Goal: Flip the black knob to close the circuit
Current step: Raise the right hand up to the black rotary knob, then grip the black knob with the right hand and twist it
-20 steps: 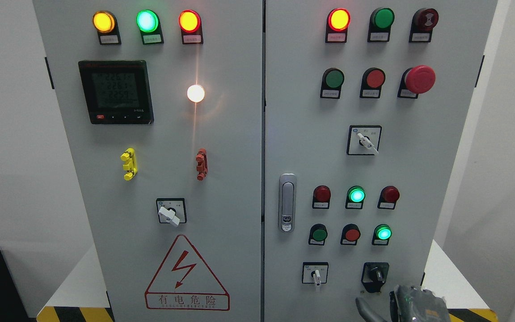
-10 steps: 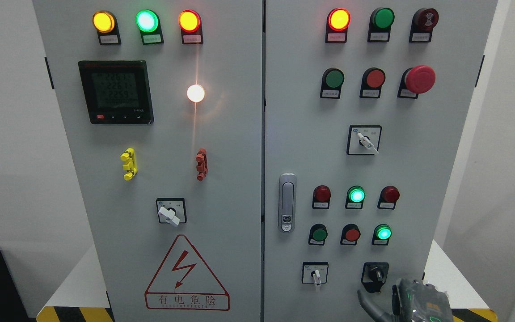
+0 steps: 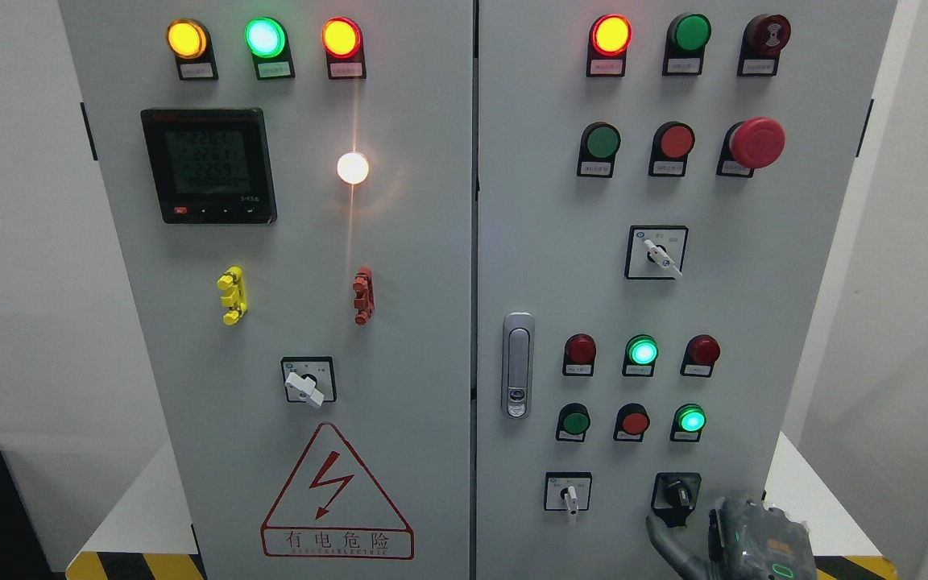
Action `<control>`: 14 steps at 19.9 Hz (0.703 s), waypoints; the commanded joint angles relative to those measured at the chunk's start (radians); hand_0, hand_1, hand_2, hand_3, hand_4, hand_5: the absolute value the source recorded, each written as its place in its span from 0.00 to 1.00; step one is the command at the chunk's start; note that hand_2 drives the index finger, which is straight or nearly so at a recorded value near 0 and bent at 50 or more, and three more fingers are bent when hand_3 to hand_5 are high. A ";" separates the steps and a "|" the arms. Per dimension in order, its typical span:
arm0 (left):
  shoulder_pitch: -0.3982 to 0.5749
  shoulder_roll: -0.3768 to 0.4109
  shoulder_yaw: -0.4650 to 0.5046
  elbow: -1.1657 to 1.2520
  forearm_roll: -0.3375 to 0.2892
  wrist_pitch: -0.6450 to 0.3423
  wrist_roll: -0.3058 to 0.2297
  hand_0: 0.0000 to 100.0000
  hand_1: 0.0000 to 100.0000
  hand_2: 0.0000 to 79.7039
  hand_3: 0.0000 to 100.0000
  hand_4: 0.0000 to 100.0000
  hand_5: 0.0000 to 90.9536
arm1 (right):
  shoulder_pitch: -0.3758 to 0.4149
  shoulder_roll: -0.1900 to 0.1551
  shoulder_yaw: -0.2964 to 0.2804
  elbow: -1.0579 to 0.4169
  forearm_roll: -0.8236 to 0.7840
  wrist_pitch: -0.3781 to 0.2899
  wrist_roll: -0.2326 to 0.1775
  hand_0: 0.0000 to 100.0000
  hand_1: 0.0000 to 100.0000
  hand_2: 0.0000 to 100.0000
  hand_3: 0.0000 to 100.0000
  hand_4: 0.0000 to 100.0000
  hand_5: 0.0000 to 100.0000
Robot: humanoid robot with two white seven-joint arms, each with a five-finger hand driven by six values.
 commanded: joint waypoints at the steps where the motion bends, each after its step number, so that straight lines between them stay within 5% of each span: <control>1: 0.000 0.000 0.000 0.000 0.000 0.000 0.001 0.12 0.56 0.00 0.00 0.00 0.00 | -0.004 0.000 -0.006 0.030 0.004 0.001 -0.007 0.00 0.02 0.93 1.00 0.98 0.98; 14: 0.000 0.000 0.000 0.000 0.000 0.000 0.001 0.12 0.56 0.00 0.00 0.00 0.00 | -0.018 -0.006 -0.027 0.034 -0.004 0.001 -0.005 0.00 0.03 0.92 1.00 0.98 0.98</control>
